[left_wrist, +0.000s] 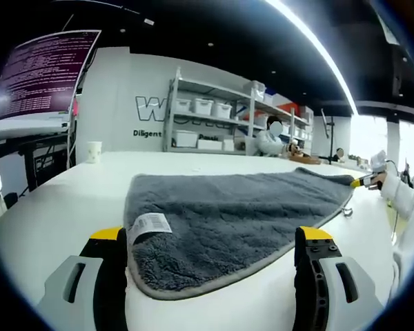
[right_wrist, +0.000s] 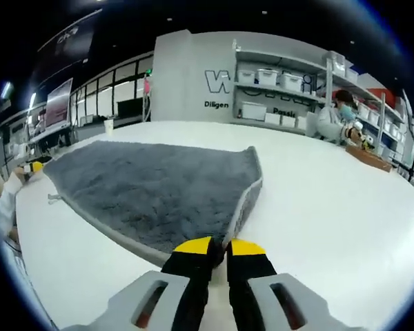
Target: Open the folded towel by lifting each exposed corner and separating the folded layers until the towel lies flat within the target outline without major curled edges
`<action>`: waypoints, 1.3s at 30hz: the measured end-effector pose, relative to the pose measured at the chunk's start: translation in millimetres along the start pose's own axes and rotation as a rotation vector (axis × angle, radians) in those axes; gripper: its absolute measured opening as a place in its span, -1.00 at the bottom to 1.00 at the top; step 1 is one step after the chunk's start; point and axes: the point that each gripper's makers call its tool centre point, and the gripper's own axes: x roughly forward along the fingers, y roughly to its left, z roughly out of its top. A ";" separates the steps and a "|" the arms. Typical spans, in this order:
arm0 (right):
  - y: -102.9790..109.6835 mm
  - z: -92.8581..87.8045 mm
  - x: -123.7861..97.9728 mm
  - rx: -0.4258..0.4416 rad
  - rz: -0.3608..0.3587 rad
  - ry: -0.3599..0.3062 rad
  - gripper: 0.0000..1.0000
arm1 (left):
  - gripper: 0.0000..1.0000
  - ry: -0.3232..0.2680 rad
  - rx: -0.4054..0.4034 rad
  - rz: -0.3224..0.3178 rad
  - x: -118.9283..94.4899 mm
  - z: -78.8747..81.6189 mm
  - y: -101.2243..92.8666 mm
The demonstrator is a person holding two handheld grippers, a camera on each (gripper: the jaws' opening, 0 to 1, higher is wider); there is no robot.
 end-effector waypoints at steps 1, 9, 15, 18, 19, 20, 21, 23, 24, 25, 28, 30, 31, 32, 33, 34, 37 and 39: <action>-4.1 5.3 -1.4 -0.009 -0.016 -0.004 -0.78 | 0.99 0.005 -0.001 0.002 0.2 -1.0 0.5; -13.5 68.6 -23.9 -0.098 -0.062 -0.113 -0.31 | 0.99 -0.002 -0.004 0.002 -0.1 0.5 0.8; 6.3 101.8 -17.7 -0.179 0.035 -0.143 0.02 | 0.99 -0.006 -0.004 0.000 -0.3 1.7 1.6; 15.7 110.2 -4.9 -0.239 0.081 -0.129 0.11 | 0.99 -0.006 -0.004 0.001 -0.2 1.9 3.4; 17.8 111.7 0.1 -0.258 0.098 -0.117 0.14 | 0.99 -0.006 -0.004 0.001 -0.3 2.0 3.4; 19.8 113.5 4.7 -0.261 0.112 -0.108 0.18 | 0.99 -0.008 -0.004 0.000 -0.4 2.3 3.4; 21.7 116.4 9.5 -0.259 0.134 -0.107 0.24 | 0.99 -0.009 -0.004 0.000 -0.5 2.4 3.6; 27.2 122.3 17.4 -0.225 0.192 -0.112 0.30 | 0.99 -0.007 -0.004 0.002 -0.8 1.8 3.3; 26.1 125.8 22.0 -0.203 0.209 -0.112 0.31 | 0.99 -0.007 -0.004 0.002 -0.9 1.8 3.4; 24.4 128.9 25.6 -0.202 0.220 -0.114 0.32 | 0.99 -0.008 -0.004 0.002 -0.9 1.9 3.4; 20.8 134.1 36.6 -0.199 0.234 -0.111 0.41 | 0.99 -0.008 -0.004 0.002 -0.9 2.0 4.4; 17.7 135.4 43.6 -0.209 0.242 -0.105 0.49 | 0.99 -0.008 -0.004 0.001 -0.9 1.8 3.4; 14.4 135.8 48.5 -0.211 0.247 -0.098 0.52 | 0.99 -0.007 -0.005 0.001 -0.9 1.7 3.3; 12.1 136.2 51.8 -0.212 0.248 -0.093 0.54 | 0.99 -0.006 -0.005 0.000 -0.9 1.5 2.8; 7.4 136.8 58.4 -0.213 0.248 -0.083 0.56 | 0.99 -0.007 -0.005 0.000 -0.9 1.5 2.7; 3.8 136.2 63.6 -0.223 0.247 -0.070 0.58 | 0.99 -0.007 -0.005 -0.001 -0.9 1.4 2.2; -2.6 133.6 78.5 -0.243 0.258 -0.044 0.69 | 0.99 -0.007 -0.005 -0.001 -0.9 1.5 1.6; -7.9 130.1 93.2 -0.243 0.278 -0.024 0.73 | 0.99 -0.007 -0.005 -0.001 -0.8 1.2 0.9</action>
